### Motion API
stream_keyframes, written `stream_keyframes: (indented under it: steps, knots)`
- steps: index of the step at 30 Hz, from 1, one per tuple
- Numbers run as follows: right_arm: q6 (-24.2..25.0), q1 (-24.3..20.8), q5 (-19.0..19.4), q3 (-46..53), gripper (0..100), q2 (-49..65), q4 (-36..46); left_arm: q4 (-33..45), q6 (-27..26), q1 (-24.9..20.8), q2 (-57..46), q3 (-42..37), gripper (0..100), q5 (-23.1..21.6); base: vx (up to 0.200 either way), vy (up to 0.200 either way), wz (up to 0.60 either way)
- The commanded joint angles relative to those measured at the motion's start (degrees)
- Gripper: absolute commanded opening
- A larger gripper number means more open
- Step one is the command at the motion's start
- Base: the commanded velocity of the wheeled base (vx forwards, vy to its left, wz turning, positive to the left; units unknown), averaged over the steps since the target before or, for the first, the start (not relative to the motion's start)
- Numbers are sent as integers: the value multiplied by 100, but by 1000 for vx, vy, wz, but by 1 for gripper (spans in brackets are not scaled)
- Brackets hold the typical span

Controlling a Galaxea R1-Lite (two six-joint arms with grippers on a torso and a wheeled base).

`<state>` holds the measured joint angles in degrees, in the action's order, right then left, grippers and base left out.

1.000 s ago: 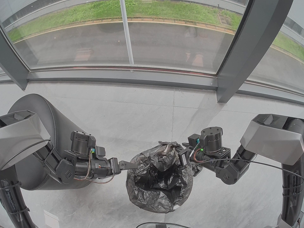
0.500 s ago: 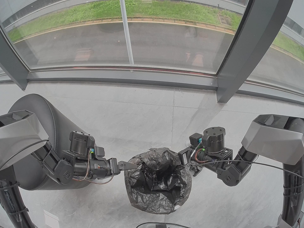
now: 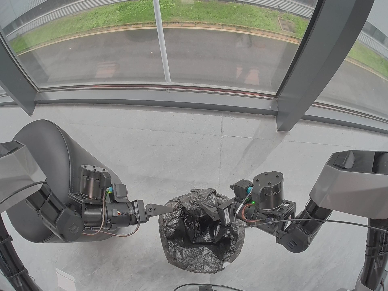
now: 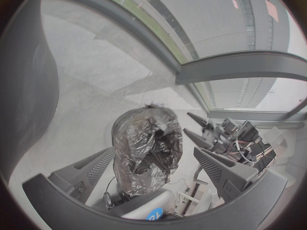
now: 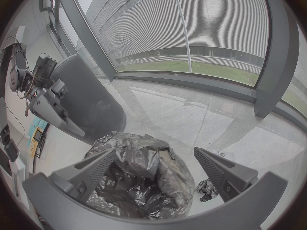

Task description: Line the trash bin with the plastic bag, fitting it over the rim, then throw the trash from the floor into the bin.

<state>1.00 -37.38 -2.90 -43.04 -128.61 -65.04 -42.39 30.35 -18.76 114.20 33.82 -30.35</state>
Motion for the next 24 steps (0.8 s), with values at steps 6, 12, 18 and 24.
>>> stream_keyframes:
  steps: [6,12,18,24]
  knots:
    - [849,20,-272,604,100,240,-378,-1553,-30,-391,-1242,-1387,100,1524,0,0,0]
    - [1227,688,-545,174,100,170,-317,-1817,-38,-383,-1339,-1466,100,1893,0,0,0]
    - [1421,1655,-527,-1760,100,11,1705,-1835,-38,-365,-1295,-1466,100,1884,0,0,0]
    - [1939,1734,-264,-2894,100,-665,3014,-1835,-30,-356,-1119,-1474,100,1849,0,0,0]
